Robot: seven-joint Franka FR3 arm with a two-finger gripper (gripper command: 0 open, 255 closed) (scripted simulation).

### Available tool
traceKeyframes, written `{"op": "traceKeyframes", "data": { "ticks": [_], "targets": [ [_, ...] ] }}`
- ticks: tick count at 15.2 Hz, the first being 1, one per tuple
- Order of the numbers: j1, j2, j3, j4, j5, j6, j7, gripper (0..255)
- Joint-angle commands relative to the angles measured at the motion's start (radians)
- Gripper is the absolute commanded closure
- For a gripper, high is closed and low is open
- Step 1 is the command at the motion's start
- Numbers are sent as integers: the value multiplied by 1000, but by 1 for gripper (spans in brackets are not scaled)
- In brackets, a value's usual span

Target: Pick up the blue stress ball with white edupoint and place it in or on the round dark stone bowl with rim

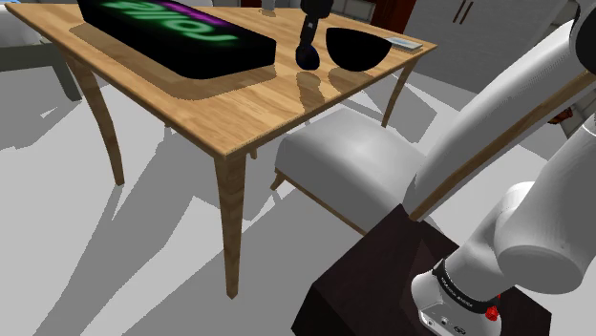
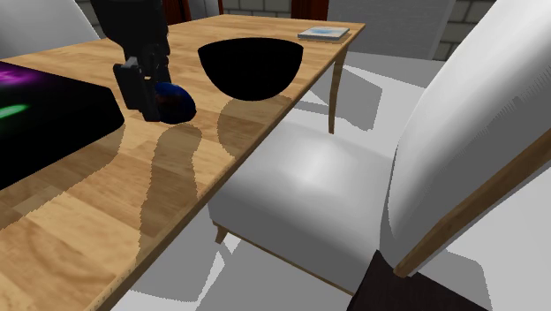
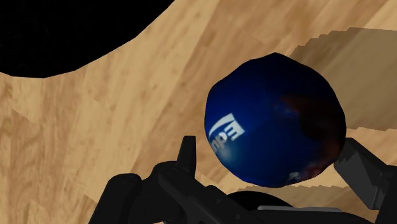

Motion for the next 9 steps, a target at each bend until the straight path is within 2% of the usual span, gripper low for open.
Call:
{"op": "traceKeyframes", "data": {
  "ticks": [1, 4, 5, 9],
  "targets": [
    [0, 0, 0, -1, 0, 1, 0, 0],
    [0, 0, 0, -1, 0, 1, 0, 0],
    [0, 0, 0, -1, 0, 1, 0, 255],
    [0, -1, 0, -2, 0, 2, 0, 255]
  ]
}}
